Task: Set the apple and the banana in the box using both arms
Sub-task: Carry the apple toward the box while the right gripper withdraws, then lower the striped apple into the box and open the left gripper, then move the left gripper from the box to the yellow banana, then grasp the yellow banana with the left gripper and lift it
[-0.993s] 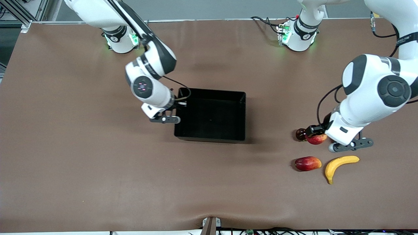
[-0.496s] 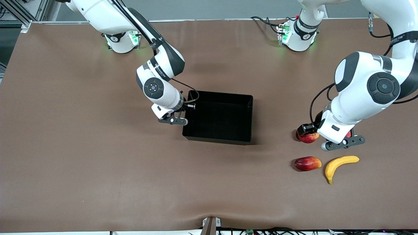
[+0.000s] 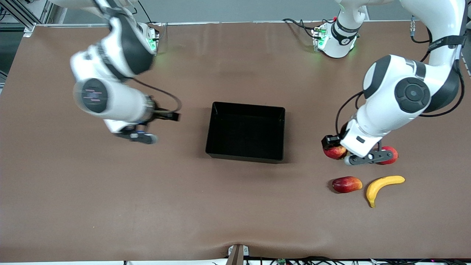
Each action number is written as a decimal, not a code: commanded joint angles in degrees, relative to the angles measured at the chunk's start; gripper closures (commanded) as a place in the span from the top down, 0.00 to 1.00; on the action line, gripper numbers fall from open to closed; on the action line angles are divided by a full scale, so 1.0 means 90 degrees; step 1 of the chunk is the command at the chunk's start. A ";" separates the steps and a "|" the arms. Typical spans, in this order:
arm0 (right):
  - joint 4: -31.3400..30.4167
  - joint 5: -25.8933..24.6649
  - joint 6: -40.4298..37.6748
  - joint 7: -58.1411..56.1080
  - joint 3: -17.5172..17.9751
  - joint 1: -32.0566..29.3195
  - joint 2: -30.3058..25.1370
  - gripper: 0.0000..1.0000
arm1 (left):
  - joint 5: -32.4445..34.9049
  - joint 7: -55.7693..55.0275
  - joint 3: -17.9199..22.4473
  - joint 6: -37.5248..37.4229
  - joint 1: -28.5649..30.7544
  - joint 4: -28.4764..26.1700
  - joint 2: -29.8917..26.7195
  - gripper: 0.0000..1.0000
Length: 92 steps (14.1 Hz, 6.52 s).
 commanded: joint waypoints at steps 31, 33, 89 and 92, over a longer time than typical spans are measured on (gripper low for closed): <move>-0.0067 -0.0779 -0.0739 -0.5125 -0.2078 -0.1144 -0.2256 1.00 | 0.0640 -0.2620 -0.0167 0.2041 -0.2032 -0.1370 0.1350 1.00; -0.0077 -0.0808 -0.0758 -0.5076 -0.2068 -0.0998 -0.2256 1.00 | 0.0640 -0.2580 -0.0157 0.1525 -0.1983 -0.1195 0.0911 1.00; 0.0236 -0.0857 -0.0504 -0.5096 -0.2088 -0.1164 -0.2120 1.00 | 0.2104 0.3831 -0.1971 0.0341 0.1953 0.0418 0.1143 0.00; 0.0196 -0.0808 -0.0544 -0.5076 -0.2088 -0.1222 -0.2110 1.00 | 0.2105 0.2162 -0.2110 0.0107 0.1302 0.0418 0.1143 0.00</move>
